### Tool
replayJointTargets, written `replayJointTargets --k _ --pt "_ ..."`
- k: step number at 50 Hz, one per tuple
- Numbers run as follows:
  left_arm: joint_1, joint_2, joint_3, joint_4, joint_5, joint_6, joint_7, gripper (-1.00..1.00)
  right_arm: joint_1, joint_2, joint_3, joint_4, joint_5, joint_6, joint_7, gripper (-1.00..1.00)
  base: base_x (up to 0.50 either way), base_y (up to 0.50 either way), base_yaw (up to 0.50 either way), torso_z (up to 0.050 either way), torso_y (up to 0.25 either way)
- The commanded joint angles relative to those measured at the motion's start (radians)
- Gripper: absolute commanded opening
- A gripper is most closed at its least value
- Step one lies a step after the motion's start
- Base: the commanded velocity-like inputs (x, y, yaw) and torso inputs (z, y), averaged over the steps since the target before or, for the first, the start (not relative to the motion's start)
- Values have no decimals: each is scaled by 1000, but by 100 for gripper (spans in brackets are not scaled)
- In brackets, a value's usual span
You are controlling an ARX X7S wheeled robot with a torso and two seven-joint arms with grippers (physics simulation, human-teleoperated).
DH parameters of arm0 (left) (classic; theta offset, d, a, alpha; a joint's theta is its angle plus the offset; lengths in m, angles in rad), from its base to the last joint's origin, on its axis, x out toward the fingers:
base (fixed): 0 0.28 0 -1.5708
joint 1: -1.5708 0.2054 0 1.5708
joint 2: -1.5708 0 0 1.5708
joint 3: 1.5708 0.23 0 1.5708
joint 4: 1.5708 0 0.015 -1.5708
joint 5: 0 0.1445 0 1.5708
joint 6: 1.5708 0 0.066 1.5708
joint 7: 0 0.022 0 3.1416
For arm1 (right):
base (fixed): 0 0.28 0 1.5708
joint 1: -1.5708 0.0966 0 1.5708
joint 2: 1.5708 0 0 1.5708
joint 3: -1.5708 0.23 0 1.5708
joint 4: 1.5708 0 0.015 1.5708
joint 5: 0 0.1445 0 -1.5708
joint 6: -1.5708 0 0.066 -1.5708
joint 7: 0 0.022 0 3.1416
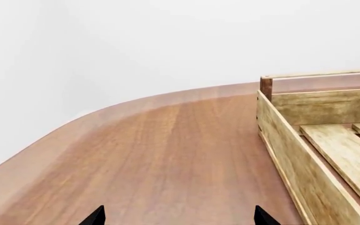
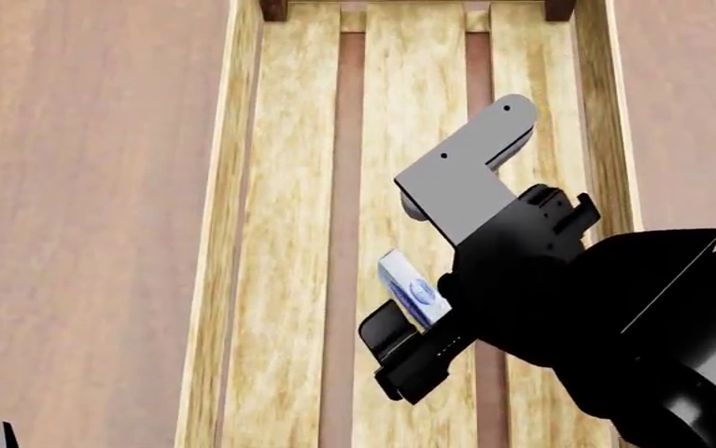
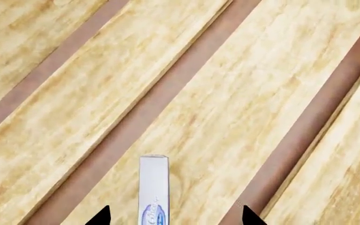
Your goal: Pick up the cream cheese and put it in the tray.
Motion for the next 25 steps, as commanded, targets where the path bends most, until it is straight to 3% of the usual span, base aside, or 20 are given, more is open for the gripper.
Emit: replayJointTargets --k 1,25 --pt "-4 0 2 -2 -4 -5 0 100 9 43 30 -92 45 30 40 100 0 0 0 0 0" --pt "-7 -3 7 -5 -7 -6 1 100 112 134 164 -284 300 217 252 100 0 0 0 0 0"
